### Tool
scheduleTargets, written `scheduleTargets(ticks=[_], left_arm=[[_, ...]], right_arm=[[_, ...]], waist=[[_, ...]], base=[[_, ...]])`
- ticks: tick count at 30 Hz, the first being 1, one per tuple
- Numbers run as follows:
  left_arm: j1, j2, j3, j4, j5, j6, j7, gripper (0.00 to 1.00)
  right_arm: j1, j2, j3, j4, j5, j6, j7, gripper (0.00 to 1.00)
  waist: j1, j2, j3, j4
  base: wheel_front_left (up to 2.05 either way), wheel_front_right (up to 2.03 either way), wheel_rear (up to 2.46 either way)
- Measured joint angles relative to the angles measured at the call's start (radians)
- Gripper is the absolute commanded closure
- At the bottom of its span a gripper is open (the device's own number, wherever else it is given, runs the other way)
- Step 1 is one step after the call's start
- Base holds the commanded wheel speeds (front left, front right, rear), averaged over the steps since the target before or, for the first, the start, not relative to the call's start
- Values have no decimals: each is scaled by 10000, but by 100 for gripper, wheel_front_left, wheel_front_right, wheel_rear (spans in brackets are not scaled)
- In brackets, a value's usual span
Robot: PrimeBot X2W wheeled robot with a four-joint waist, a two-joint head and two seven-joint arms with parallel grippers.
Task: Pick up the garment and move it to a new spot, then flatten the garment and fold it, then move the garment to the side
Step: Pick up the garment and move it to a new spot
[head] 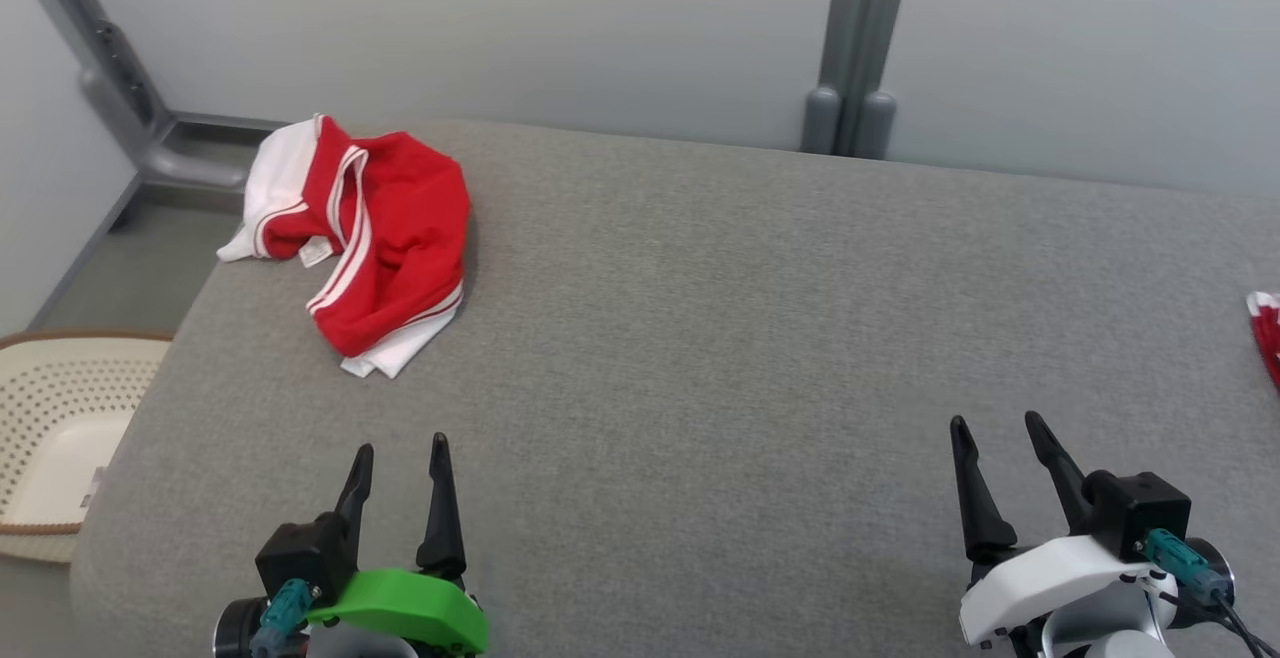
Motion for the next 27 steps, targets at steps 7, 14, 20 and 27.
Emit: scheduleTargets(ticks=[7,14,20,27], left_arm=[[-34,31,215,-98,84,-50,-2,0],[0,31,412,-209,113,-79,-2,0],[82,27,529,-255,150,-79,-2,0],[109,75,750,-268,136,-219,-2,0]], right_arm=[[-77,6,157,207,153,2,-130,0],[-286,6,376,483,165,2,-226,0],[-376,8,573,640,165,2,-261,0],[-374,6,487,717,161,2,-395,0]], waist=[[0,0,48,1365],[0,0,105,2512],[0,0,148,2886],[0,0,26,2780]], base=[[0,0,0],[0,0,0],[0,0,0],[0,0,0]])
